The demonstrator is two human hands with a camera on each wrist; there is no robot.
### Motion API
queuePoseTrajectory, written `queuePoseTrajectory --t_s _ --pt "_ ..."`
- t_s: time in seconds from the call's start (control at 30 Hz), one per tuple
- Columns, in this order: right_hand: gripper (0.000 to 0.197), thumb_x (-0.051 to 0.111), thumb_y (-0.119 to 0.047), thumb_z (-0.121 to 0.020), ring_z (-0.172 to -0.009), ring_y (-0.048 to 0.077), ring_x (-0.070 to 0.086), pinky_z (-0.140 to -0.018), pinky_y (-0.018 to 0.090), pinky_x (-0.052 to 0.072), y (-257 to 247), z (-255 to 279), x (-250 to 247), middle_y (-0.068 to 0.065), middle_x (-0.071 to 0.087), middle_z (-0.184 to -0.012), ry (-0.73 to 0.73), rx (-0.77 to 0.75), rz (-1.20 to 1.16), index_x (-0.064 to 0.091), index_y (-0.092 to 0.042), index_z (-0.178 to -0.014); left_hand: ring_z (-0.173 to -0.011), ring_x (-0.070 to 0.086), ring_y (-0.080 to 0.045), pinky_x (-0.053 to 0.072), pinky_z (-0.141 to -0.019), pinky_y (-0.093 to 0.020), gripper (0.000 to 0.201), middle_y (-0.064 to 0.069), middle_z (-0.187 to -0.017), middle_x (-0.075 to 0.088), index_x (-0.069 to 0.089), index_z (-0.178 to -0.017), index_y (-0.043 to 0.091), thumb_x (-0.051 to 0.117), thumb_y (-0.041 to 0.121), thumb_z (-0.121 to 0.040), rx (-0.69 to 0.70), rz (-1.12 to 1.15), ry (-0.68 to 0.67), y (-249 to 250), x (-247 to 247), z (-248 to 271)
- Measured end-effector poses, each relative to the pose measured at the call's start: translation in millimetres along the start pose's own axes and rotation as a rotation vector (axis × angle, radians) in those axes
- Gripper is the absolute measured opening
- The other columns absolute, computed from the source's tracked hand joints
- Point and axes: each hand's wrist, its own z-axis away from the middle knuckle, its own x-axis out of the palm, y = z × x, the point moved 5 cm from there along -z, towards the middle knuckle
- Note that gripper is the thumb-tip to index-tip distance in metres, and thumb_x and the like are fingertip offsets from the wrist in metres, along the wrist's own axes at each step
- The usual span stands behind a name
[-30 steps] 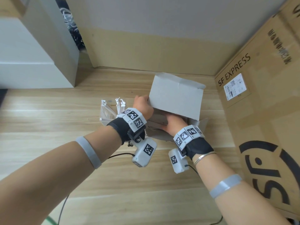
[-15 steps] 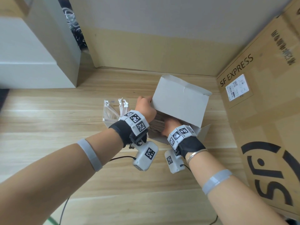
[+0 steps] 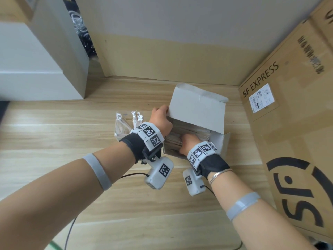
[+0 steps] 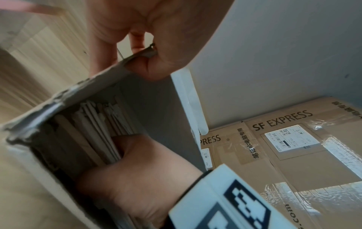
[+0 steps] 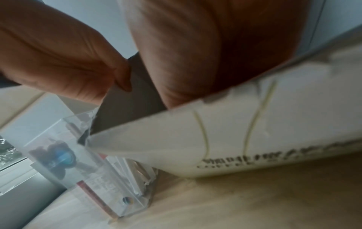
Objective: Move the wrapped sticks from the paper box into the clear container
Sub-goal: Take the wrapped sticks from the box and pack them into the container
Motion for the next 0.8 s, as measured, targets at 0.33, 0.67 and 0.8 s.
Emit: queuePoseTrajectory --t_s 0.33,0.67,0.8 --pt "0.022 0.061 -0.017 -0.082 -0.085 0.028 0.062 -0.066 0.027 0.043 8 10 -10 0.013 0.067 -0.096 0.04 0.029 -0.179 0.065 -0.006 -0.1 -0.096 0.057 -0.034 0.048 -0.071 -0.033 0.038 -0.017 -0.121 0.049 0.044 -0.115 0.008 0.041 -0.008 -0.081 -0.07 -0.03 -0.086 -7 0 -6" --pt "0.02 0.06 -0.015 -0.088 -0.103 0.023 0.061 -0.091 0.028 0.045 9 24 -52 0.008 0.067 -0.109 0.214 -0.117 -0.714 0.065 -0.011 -0.107 -0.111 0.058 -0.033 0.047 -0.079 -0.031 0.067 -0.018 -0.128 0.055 0.019 -0.147 0.017 0.038 -0.008 -0.088 -0.094 -0.118 -0.078 -9 -3 -9" --pt "0.017 0.055 -0.016 -0.092 -0.075 0.008 0.054 -0.059 0.0 0.038 3 32 -62 -0.001 0.058 -0.088 0.31 -0.151 -0.854 0.06 -0.01 -0.107 -0.113 0.058 -0.03 0.043 -0.072 -0.025 0.064 -0.012 -0.135 0.052 0.033 -0.143 0.021 0.037 -0.007 -0.086 -0.045 -0.162 -0.161 -5 -6 -5"
